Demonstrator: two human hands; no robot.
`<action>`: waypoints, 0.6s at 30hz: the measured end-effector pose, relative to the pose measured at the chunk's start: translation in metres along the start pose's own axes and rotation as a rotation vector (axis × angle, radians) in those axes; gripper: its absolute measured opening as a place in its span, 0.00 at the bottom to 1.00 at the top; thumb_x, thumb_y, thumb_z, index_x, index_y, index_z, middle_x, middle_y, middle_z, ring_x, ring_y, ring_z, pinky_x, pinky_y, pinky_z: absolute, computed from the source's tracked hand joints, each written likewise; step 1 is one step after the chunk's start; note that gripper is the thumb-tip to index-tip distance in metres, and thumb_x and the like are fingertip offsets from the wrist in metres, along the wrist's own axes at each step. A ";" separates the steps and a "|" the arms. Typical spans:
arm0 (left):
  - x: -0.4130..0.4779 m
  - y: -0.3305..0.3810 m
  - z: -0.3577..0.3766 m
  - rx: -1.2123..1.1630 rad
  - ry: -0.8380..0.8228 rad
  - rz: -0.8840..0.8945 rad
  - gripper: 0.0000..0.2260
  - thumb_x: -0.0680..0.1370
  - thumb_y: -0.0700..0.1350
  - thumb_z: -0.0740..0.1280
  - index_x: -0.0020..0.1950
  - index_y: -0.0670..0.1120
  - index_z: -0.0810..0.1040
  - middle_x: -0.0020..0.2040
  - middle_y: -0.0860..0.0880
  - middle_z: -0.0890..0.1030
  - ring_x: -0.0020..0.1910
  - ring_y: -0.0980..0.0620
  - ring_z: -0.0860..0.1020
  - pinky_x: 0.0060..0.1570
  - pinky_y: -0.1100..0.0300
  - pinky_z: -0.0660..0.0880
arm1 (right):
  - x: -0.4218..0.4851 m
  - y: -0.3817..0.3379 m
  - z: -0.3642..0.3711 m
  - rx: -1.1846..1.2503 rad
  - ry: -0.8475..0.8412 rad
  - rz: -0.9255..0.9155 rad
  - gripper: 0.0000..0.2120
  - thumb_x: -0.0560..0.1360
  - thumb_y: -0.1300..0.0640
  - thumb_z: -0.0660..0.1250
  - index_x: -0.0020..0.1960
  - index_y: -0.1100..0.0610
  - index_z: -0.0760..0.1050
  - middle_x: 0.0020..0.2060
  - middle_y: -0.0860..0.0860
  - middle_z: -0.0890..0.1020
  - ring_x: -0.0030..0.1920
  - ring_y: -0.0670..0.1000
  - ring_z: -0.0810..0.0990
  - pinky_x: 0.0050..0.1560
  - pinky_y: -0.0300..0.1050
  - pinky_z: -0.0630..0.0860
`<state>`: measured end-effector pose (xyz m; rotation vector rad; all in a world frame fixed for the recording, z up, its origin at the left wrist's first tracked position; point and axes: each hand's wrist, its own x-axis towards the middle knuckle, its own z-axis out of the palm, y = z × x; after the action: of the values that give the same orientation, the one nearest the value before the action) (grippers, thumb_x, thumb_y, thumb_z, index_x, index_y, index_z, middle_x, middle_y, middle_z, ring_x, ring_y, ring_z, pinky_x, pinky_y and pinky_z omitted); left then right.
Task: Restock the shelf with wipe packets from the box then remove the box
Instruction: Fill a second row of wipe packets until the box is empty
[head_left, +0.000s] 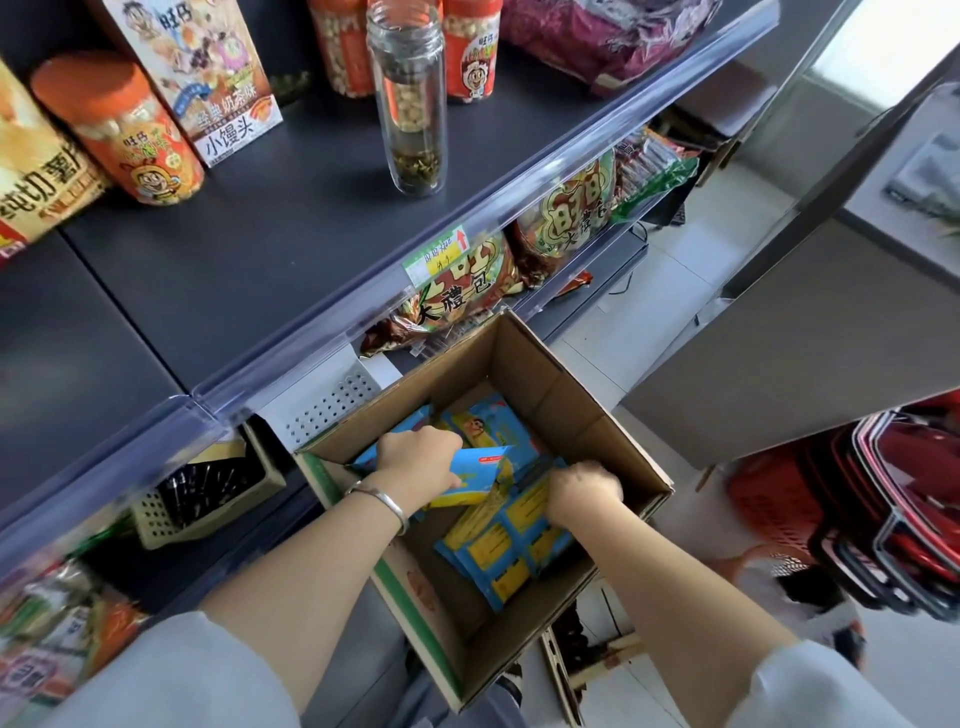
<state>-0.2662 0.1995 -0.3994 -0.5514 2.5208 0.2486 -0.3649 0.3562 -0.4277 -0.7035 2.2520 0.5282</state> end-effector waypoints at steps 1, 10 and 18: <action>-0.001 0.001 0.000 0.001 -0.002 -0.004 0.10 0.77 0.56 0.64 0.47 0.50 0.69 0.50 0.49 0.78 0.51 0.46 0.78 0.41 0.56 0.69 | 0.001 0.003 0.000 0.010 -0.011 0.007 0.20 0.77 0.54 0.61 0.69 0.56 0.69 0.65 0.57 0.71 0.65 0.57 0.71 0.57 0.50 0.75; -0.011 0.004 0.000 0.000 0.017 -0.031 0.11 0.77 0.56 0.64 0.49 0.49 0.72 0.49 0.49 0.78 0.51 0.47 0.78 0.41 0.57 0.69 | -0.003 0.001 0.007 0.256 -0.077 0.051 0.27 0.76 0.63 0.64 0.73 0.60 0.61 0.68 0.60 0.58 0.64 0.61 0.70 0.61 0.50 0.75; -0.031 0.006 -0.039 -0.026 0.090 -0.072 0.11 0.76 0.57 0.66 0.49 0.50 0.73 0.50 0.50 0.79 0.52 0.47 0.78 0.42 0.57 0.68 | -0.033 0.015 -0.037 0.313 0.067 -0.229 0.34 0.74 0.68 0.62 0.75 0.46 0.58 0.73 0.59 0.49 0.62 0.65 0.73 0.56 0.52 0.76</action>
<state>-0.2634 0.2040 -0.3499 -0.6762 2.5820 0.2348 -0.3729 0.3583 -0.3770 -0.8101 2.2100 0.0397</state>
